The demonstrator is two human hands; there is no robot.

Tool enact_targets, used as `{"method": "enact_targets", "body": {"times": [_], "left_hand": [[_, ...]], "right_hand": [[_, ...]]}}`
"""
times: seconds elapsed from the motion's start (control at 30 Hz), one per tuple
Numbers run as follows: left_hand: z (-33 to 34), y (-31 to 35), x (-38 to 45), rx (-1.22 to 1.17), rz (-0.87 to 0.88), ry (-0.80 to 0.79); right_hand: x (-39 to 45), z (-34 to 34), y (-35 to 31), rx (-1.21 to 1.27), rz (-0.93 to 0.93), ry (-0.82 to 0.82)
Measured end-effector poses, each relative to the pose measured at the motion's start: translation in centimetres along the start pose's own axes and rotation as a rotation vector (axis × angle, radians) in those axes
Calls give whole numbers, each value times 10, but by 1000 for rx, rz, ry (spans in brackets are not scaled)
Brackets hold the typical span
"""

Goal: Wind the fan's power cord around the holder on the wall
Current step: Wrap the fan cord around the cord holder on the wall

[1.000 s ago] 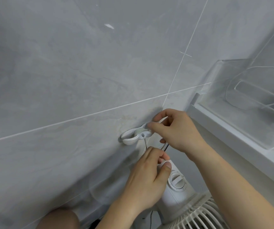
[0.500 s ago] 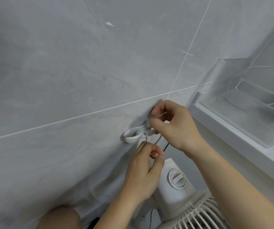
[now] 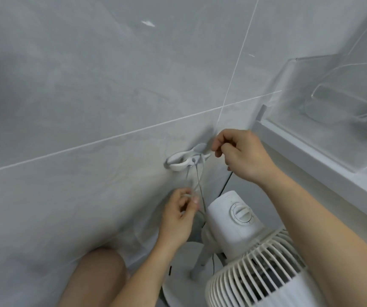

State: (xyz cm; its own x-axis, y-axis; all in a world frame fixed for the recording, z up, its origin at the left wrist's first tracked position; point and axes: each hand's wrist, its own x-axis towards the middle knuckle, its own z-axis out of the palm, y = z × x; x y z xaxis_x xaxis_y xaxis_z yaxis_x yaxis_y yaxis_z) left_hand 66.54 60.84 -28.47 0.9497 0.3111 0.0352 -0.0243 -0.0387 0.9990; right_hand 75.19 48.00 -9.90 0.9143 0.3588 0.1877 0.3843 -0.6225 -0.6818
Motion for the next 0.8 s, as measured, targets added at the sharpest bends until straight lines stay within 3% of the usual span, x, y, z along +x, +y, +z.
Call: {"method": "enact_targets", "body": {"times": [0.07, 0.13, 0.37, 0.67, 0.8], "left_hand": [[-3, -16, -1, 165, -76, -169], [-3, -24, -3, 243, -138, -239], [-7, -9, -17, 254, -10, -170], [-2, -5, -28, 164, -20, -156], [-2, -3, -10, 36, -104, -109]], "right_hand": [[-2, 0, 4, -32, 27, -74], [-4, 2, 7, -58, 35, -119], [-10, 10, 9, -146, 23, -133], [-10, 8, 4, -262, 60, -185], [-21, -1, -3, -580, 183, -419]]}}
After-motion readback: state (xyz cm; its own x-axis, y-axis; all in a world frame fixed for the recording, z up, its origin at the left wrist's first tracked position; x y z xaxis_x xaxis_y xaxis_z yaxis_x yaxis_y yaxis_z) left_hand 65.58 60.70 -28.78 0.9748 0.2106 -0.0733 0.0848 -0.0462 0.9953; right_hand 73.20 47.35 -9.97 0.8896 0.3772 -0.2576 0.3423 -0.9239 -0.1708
